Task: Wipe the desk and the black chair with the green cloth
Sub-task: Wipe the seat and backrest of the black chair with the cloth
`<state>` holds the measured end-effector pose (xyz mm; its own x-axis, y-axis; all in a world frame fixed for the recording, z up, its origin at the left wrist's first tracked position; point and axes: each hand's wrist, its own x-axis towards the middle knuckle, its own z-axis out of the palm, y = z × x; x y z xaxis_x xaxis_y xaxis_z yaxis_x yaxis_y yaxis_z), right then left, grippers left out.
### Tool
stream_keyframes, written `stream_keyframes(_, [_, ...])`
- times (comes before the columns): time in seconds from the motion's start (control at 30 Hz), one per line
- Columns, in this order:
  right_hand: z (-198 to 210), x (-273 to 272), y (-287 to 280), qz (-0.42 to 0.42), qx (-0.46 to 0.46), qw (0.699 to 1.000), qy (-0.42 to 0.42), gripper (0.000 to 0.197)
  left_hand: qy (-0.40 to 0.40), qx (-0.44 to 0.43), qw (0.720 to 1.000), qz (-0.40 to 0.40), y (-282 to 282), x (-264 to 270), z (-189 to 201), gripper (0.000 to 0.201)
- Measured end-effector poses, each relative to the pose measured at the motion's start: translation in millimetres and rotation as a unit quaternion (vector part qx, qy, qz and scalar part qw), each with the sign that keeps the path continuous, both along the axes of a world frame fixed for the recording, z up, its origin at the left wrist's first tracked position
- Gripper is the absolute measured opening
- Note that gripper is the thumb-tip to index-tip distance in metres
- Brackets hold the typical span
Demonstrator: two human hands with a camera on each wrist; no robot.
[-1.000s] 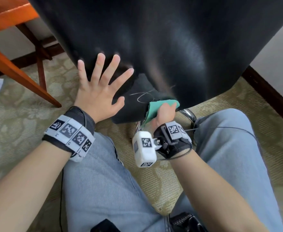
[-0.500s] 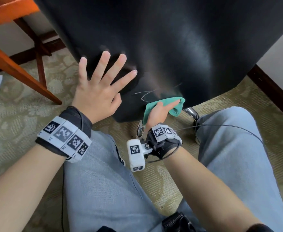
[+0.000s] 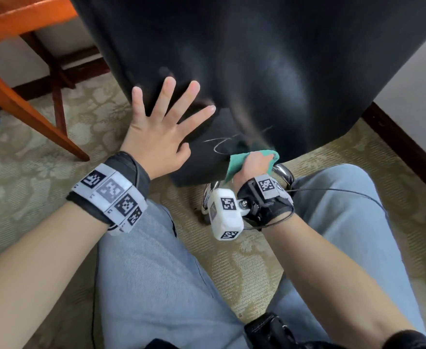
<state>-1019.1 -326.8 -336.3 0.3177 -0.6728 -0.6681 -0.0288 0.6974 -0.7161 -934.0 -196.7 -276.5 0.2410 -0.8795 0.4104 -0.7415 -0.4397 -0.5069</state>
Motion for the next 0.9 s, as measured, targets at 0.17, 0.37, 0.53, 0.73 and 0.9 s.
stream_keyframes(0.17, [32,-1,1,0.054,-0.074,0.995,0.029,0.059,0.001,0.006,1.0,0.003,-1,1,-1,0.084])
stream_keyframes(0.37, [45,-2,12,0.052,-0.113,0.992,0.003,0.059,-0.075,0.008,0.997,-0.012,9,0,4,0.071])
stream_keyframes(0.53, [45,3,8,0.021,-0.222,0.974,-0.034,0.058,-0.117,0.006,0.992,-0.04,19,6,15,0.071])
stream_keyframes(0.73, [17,7,10,-0.019,-0.271,0.96,-0.066,0.065,-0.133,0.042,0.989,-0.052,30,28,33,0.081])
stream_keyframes(0.9, [-6,16,13,-0.028,-0.316,0.946,-0.069,0.065,-0.124,0.09,0.987,-0.046,29,34,41,0.117])
